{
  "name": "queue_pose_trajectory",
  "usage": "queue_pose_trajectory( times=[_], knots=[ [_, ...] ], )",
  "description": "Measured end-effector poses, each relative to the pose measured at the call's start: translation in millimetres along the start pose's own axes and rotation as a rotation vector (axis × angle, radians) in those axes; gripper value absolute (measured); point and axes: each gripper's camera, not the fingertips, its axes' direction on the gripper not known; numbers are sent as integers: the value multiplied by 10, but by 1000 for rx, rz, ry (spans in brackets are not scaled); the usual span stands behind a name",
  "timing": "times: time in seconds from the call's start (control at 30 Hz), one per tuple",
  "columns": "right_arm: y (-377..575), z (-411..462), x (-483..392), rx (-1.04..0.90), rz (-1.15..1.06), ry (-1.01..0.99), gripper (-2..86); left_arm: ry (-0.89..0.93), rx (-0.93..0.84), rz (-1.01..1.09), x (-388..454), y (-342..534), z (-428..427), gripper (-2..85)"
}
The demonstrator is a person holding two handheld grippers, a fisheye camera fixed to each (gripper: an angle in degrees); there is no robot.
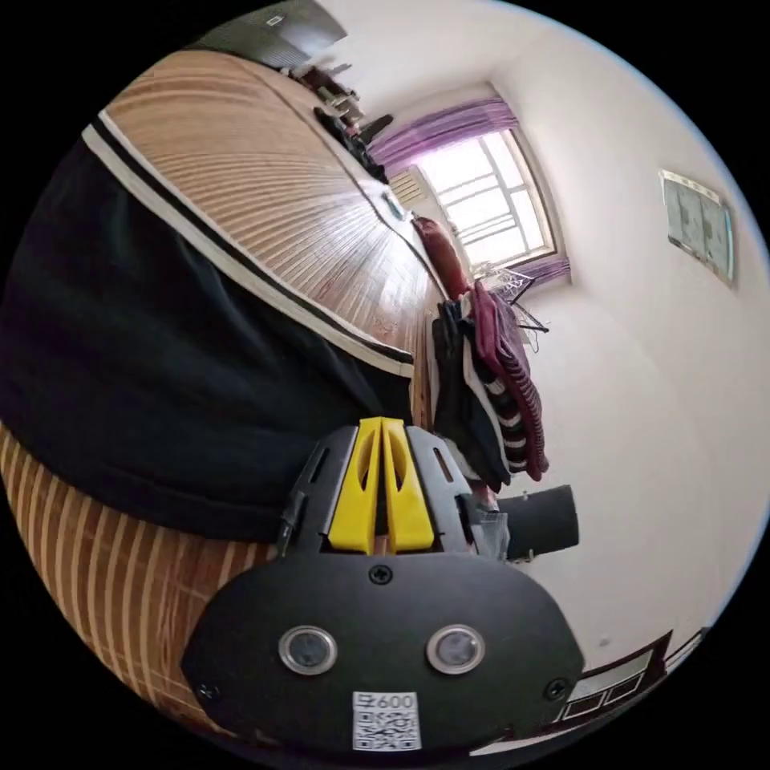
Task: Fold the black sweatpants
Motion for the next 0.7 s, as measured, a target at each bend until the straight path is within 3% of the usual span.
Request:
queue_pose_trajectory(
  times=[0.13,0.33,0.53,0.7],
  knots=[
    [635,-109,96,-48,-8,235,-8,8,4,-16,-189,188,89,5],
    [1378,-829,550,147,13,55,-8,-42,11,4,-369,501,247,7],
    [1548,-1051,1149,137,140,-67,-8,43,36,-103,-769,934,381,8],
    [1549,-1075,1690,77,278,-139,-8,-55,210,113,-383,1177,135,8]
  ],
)
